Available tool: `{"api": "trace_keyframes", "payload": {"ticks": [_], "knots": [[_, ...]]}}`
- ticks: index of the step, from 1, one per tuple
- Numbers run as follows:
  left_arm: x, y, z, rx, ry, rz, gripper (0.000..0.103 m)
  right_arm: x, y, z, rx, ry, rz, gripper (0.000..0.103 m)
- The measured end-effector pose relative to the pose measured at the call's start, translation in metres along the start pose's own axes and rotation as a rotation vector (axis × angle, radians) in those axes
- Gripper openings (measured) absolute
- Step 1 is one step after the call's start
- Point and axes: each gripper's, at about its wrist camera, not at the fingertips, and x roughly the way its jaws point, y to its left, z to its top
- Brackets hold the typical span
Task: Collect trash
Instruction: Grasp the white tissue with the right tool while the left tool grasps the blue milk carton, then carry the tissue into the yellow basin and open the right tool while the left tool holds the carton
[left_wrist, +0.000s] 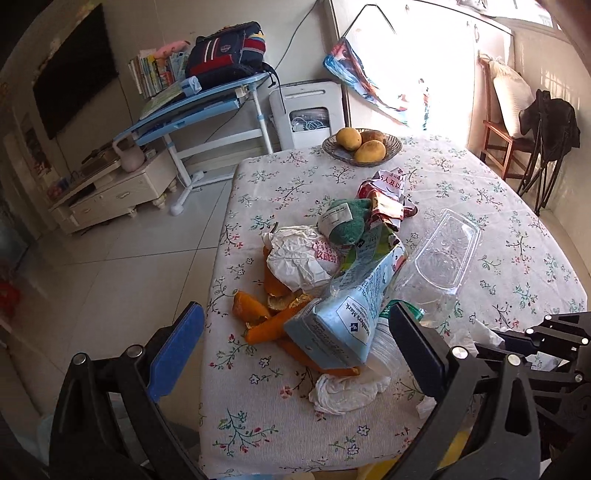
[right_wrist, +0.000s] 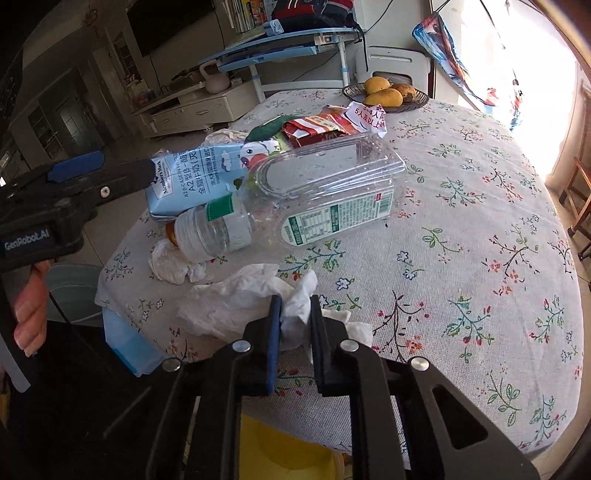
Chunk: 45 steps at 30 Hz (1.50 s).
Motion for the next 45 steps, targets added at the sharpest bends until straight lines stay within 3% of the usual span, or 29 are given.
{"api": "trace_keyframes", "payload": {"ticks": [6,7,9,11,14,18,20,32,36,37,39,41,45], "knots": [[0.033,-0.014,0.012,0.036,0.085,-0.05,0.093,-0.001,-0.012,0.006,0.037,0.007,0.02,0.017],[0.037,-0.016,0.012,0.03,0.099,-0.068,0.09,0.0,-0.012,0.007,0.038,0.01,0.021,0.017],[0.045,-0.016,0.01,0.006,0.13,-0.11,0.066,0.0,-0.012,0.008,0.033,0.013,0.02,0.018],[0.048,-0.017,0.009,-0.007,0.128,-0.134,0.061,0.002,-0.013,0.009,0.03,0.019,0.021,0.018],[0.046,-0.018,0.009,-0.008,0.11,-0.15,0.042,0.004,-0.014,0.01,0.025,0.023,0.023,0.018],[0.039,-0.013,0.011,-0.042,0.075,-0.185,0.035,0.002,-0.014,0.01,0.023,0.018,0.025,0.018],[0.033,-0.011,0.011,-0.054,0.054,-0.208,0.022,0.001,-0.014,0.01,0.023,0.013,0.027,0.018],[0.007,0.021,0.006,-0.186,-0.025,-0.314,0.02,-0.012,-0.014,0.008,0.038,-0.025,0.058,0.015],[0.021,0.017,-0.003,-0.149,0.072,-0.3,0.022,-0.013,-0.014,0.006,0.052,-0.027,0.06,0.015],[0.024,0.014,-0.006,-0.134,0.085,-0.29,0.024,-0.012,-0.014,0.005,0.054,-0.025,0.061,0.015],[0.029,0.006,-0.009,-0.088,0.118,-0.238,0.05,-0.011,-0.014,0.005,0.059,-0.019,0.063,0.015],[0.034,0.002,-0.014,-0.063,0.139,-0.169,0.053,-0.01,-0.014,0.004,0.062,-0.017,0.063,0.015],[0.035,-0.005,-0.017,-0.034,0.125,-0.156,0.053,-0.012,-0.011,0.004,0.057,-0.019,0.064,0.015]]}}
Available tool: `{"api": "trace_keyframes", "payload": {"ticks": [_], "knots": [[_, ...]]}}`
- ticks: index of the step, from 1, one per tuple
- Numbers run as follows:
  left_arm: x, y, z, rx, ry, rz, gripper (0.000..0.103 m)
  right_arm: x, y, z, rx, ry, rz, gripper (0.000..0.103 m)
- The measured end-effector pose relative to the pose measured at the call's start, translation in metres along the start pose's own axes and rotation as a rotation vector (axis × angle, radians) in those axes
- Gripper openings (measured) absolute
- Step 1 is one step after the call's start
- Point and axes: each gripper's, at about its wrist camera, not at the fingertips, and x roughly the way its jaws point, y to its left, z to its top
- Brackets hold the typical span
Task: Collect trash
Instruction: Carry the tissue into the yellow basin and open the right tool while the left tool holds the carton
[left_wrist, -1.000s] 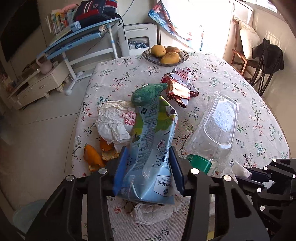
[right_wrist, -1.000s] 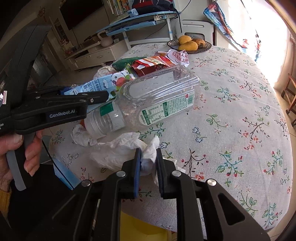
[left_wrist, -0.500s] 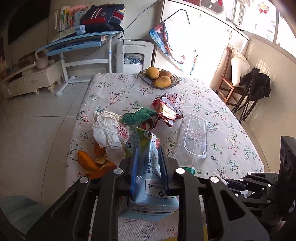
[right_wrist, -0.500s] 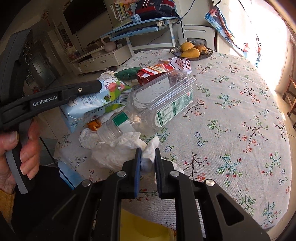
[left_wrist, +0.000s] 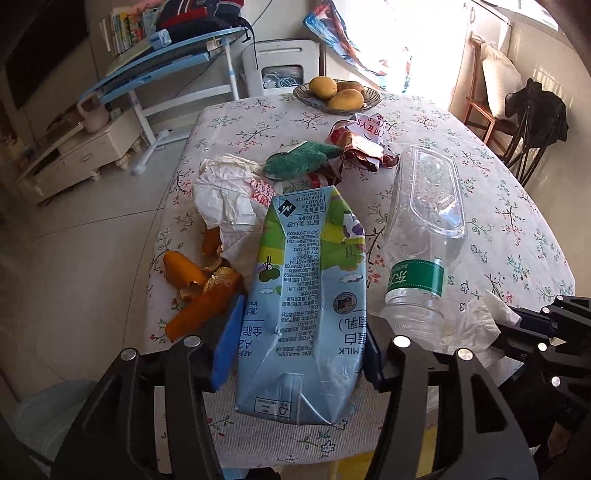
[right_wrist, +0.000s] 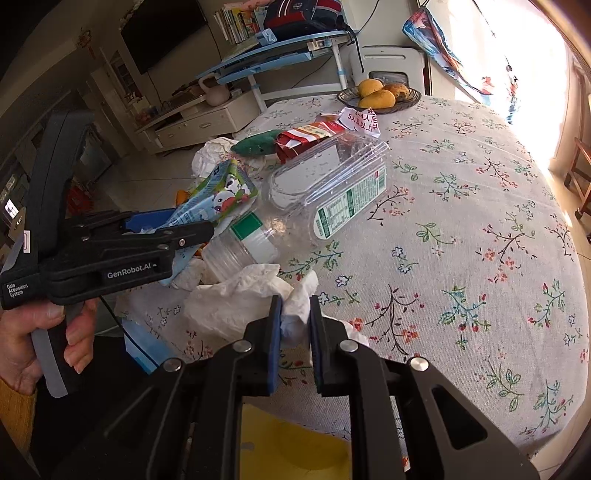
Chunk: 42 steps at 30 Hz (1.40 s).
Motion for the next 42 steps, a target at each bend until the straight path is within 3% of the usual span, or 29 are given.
{"api": "trace_keyframes", "payload": {"ticks": [9,15,19,24,29,34,42], "knots": [[-0.044,0.009,-0.006,-0.059,-0.17,-0.08,0.053,-0.02,0.004,-0.005,-0.003,-0.035,0.018,0.015],[-0.071,0.01,-0.019,-0.074,-0.244,-0.083,0.053,-0.043,0.015,-0.017,-0.036,-0.036,0.077,0.015],[-0.085,0.007,-0.035,-0.082,-0.258,-0.071,0.053,-0.045,0.03,-0.047,-0.08,0.023,0.113,0.015],[-0.102,0.005,-0.058,-0.095,-0.272,-0.066,0.053,-0.027,0.049,-0.09,-0.149,0.165,0.133,0.015],[-0.117,0.001,-0.079,-0.091,-0.286,-0.049,0.053,-0.004,0.062,-0.115,-0.219,0.27,0.095,0.015],[-0.128,-0.003,-0.091,-0.087,-0.299,-0.051,0.053,0.017,0.058,-0.124,-0.217,0.341,0.058,0.027],[-0.137,-0.008,-0.101,-0.079,-0.312,-0.055,0.053,0.008,0.045,-0.125,-0.16,0.306,0.043,0.04]]}}
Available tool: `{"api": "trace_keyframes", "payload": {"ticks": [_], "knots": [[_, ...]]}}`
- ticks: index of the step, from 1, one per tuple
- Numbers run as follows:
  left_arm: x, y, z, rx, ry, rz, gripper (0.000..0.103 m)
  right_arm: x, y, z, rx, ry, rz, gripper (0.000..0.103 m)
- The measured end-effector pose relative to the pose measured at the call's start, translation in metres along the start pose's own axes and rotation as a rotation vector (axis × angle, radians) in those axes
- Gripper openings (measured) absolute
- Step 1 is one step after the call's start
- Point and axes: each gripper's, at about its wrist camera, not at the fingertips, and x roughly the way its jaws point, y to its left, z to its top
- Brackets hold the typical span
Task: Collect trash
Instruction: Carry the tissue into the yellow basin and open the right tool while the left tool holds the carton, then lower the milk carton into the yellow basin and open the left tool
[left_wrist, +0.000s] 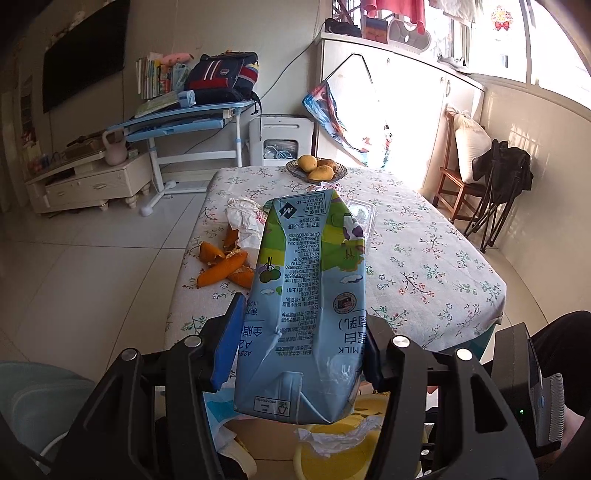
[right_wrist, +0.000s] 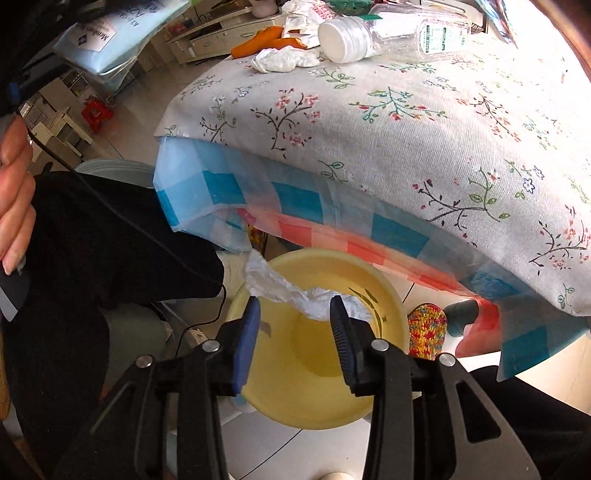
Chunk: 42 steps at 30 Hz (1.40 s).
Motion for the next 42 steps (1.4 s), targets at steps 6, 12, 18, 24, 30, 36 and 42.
{"api": "trace_keyframes", "payload": {"ticks": [6,12,18,24,30,36,42], "knots": [[-0.006,-0.002,-0.005,0.0,-0.003,-0.004,0.053,-0.012,-0.006,0.003,0.031,-0.071,-0.031,0.048],[-0.003,-0.008,-0.012,0.014,0.018,-0.017,0.053,-0.049,-0.024,0.009,0.117,-0.277,-0.072,0.059],[0.006,-0.021,-0.028,0.048,0.084,-0.052,0.053,-0.078,-0.046,0.009,0.233,-0.424,-0.131,0.064],[0.017,-0.043,-0.054,0.12,0.17,-0.089,0.053,-0.097,-0.063,0.007,0.329,-0.514,-0.162,0.067],[0.026,-0.067,-0.08,0.215,0.258,-0.115,0.053,-0.099,-0.064,0.01,0.335,-0.535,-0.161,0.067],[0.041,-0.09,-0.111,0.353,0.415,-0.178,0.059,-0.1,-0.058,0.009,0.318,-0.545,-0.154,0.07],[0.032,-0.095,-0.114,0.408,0.396,-0.179,0.074,-0.101,-0.054,0.009,0.312,-0.549,-0.145,0.07]]}}
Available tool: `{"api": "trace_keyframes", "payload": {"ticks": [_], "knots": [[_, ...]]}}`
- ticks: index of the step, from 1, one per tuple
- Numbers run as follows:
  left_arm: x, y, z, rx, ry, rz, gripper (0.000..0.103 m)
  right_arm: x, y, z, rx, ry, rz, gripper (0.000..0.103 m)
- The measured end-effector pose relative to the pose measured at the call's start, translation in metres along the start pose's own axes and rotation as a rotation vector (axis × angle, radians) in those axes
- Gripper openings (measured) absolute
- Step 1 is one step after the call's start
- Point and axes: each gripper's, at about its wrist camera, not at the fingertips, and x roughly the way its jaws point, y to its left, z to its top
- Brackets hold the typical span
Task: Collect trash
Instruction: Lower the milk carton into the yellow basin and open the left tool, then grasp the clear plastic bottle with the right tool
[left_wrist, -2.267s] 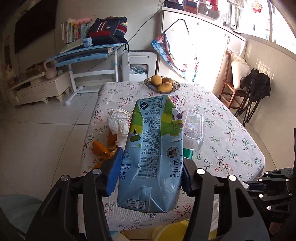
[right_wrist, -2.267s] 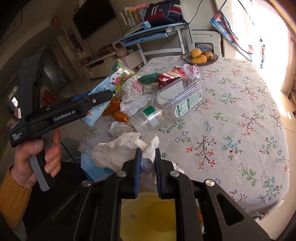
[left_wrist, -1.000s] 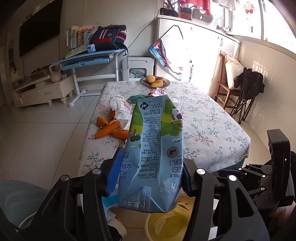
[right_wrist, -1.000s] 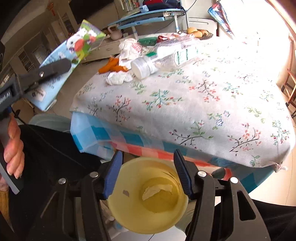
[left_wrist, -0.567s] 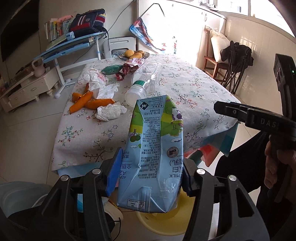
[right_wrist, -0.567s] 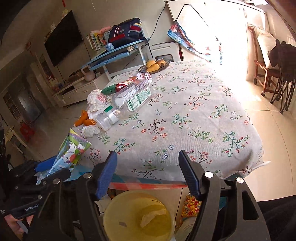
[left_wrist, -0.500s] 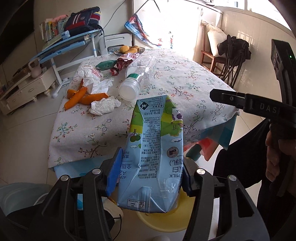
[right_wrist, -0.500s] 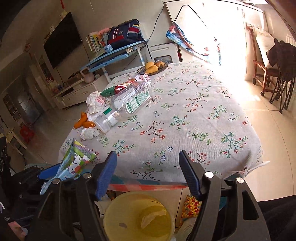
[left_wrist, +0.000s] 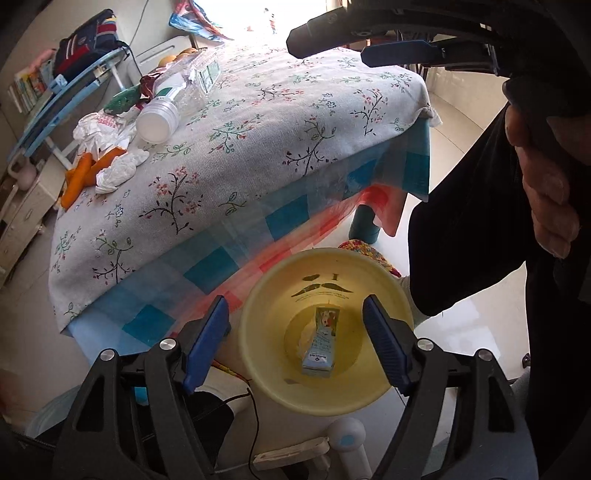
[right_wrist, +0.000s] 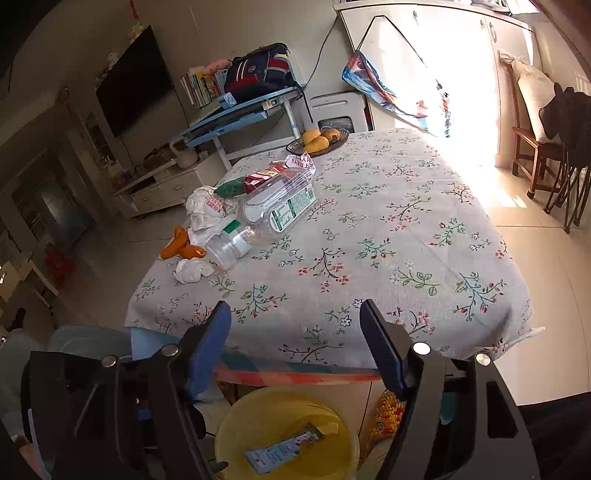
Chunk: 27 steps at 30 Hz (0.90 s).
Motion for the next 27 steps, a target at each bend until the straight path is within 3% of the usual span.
{"api": "trace_keyframes", "payload": {"ticks": [5,10,14,20,27], "knots": [[-0.018,0.025,0.005,-0.104,-0.088,0.047,0.075,0.001,0.001,0.0,0.002,0.001,0.001,0.07],[-0.042,0.066,0.009,-0.295,-0.22,0.153,0.082,0.004,0.003,0.0,0.014,0.004,0.002,0.072],[-0.056,0.099,0.011,-0.449,-0.286,0.19,0.083,0.01,0.01,0.004,0.009,0.019,0.015,0.074],[-0.046,0.138,0.03,-0.565,-0.248,0.234,0.083,0.03,0.028,0.021,-0.008,0.049,0.043,0.079],[-0.017,0.165,0.056,-0.613,-0.204,0.243,0.083,0.073,0.051,0.059,-0.012,0.071,0.037,0.083]]}}
